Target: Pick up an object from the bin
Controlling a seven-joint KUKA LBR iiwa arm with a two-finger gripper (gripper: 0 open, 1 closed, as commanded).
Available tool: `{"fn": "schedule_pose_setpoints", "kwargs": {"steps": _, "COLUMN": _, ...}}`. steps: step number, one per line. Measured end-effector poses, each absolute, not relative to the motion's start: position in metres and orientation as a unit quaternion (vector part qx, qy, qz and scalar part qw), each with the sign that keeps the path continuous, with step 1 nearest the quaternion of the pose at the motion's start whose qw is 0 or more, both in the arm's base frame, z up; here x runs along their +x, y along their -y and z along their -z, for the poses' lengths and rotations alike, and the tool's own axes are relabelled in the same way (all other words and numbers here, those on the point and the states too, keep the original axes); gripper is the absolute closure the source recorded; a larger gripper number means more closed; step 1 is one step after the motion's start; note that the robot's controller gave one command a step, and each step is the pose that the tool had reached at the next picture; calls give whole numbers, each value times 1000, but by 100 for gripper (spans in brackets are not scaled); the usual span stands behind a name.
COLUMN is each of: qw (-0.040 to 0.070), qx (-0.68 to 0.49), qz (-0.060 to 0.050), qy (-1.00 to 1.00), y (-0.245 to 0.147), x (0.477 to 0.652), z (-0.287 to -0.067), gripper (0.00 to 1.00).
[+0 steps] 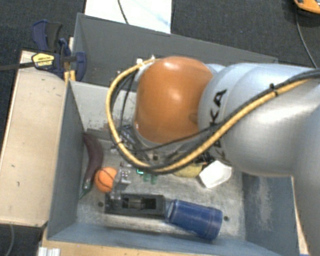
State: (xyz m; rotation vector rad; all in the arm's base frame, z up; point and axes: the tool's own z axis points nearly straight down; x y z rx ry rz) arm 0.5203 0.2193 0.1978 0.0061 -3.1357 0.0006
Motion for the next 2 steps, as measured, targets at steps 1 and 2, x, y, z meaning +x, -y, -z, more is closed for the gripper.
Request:
{"fn": "schedule_pose_setpoints", "kwargs": {"steps": 1, "qw": -1, "qx": -1, "qz": 1, "qy": 1000, "y": -218, "x": 522, "z": -202, "gripper": 0}}
{"fn": "schedule_pose_setpoints", "kwargs": {"steps": 2, "qw": -2, "qx": 70, "qz": 1, "qy": 998, "y": -200, "x": 511, "z": -160, "gripper": 0}}
